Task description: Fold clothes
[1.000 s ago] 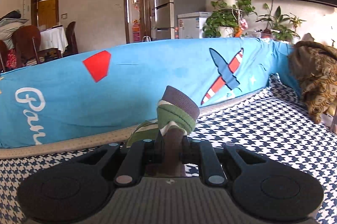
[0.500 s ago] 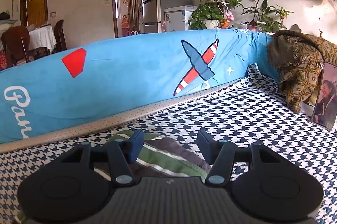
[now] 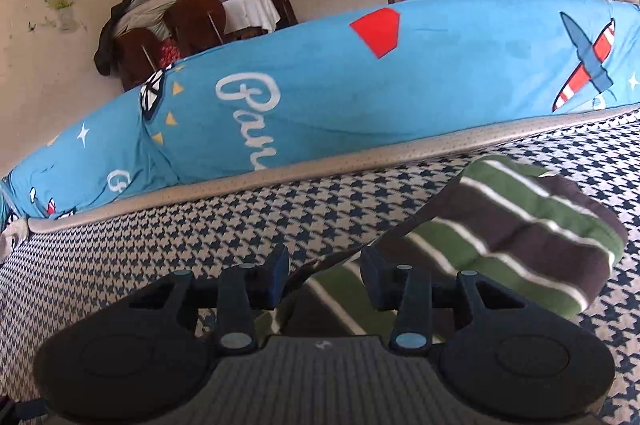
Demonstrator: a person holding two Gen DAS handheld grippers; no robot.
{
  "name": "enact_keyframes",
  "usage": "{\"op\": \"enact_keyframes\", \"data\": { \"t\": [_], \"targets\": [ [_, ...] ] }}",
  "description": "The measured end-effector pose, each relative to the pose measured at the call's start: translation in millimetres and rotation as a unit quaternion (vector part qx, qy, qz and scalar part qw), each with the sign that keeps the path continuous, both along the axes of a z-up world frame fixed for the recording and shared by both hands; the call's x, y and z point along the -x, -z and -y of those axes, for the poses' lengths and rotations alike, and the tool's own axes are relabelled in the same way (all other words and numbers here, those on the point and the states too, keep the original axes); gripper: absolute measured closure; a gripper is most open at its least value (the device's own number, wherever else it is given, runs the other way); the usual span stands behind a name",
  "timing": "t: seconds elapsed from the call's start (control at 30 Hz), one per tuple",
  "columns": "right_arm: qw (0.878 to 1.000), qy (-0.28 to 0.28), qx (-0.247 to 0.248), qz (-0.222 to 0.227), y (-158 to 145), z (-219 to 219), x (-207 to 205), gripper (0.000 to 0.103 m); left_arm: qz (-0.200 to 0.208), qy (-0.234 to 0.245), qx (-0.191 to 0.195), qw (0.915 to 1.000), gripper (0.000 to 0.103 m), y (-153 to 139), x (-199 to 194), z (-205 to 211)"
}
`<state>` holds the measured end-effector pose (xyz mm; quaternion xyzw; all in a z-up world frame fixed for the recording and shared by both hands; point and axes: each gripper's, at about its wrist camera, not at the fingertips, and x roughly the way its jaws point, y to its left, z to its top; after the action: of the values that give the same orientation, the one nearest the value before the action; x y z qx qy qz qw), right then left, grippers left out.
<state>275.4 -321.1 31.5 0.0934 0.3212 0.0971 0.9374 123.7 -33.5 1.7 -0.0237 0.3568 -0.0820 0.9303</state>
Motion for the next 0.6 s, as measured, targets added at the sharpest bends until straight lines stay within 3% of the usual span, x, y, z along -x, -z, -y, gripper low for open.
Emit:
{"op": "enact_keyframes", "data": {
  "t": [0.43,0.6],
  "targets": [
    [0.996,-0.007,0.089,-0.022,21,-38,-7,0.062,-0.006,-0.004,0.004,1.0,0.0,1,-2,-2],
    [0.994,0.009,0.1,-0.029,29,-38,-13,0.077,-0.01,-0.006,0.004,0.9999,0.0,2,-3,-3]
  ]
}}
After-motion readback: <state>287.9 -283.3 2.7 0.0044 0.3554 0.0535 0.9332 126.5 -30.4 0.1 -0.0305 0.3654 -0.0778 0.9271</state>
